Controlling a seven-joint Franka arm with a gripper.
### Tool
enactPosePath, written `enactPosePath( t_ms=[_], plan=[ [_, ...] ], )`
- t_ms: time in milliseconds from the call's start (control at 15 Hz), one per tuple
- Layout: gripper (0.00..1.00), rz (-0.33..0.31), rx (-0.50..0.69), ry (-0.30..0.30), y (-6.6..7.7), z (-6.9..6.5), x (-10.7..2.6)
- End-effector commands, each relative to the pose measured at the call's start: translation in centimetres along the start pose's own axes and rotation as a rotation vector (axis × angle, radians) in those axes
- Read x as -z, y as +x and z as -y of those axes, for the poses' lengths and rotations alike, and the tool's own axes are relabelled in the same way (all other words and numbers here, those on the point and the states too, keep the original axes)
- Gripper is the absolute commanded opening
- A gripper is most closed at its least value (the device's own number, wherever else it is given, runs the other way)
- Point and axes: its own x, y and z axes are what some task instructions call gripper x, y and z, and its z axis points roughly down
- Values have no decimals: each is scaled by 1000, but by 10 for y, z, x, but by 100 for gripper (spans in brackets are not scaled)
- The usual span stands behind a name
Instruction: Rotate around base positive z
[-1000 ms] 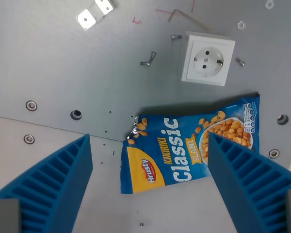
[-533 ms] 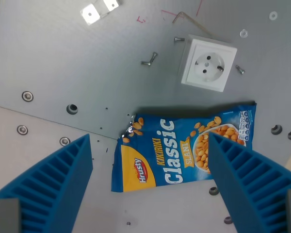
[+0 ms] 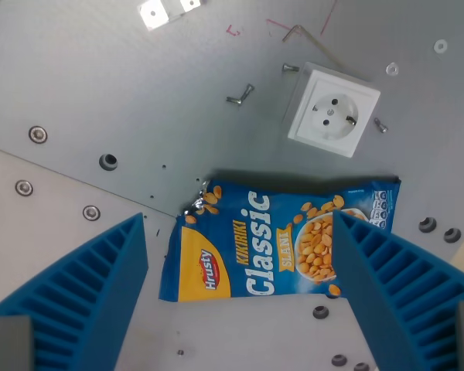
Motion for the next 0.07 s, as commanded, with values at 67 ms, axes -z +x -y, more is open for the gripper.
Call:
enactPosePath(
  t_ms=[67],
  plan=[
    [100, -3, 174, -10, -1, 0, 3]
  ],
)
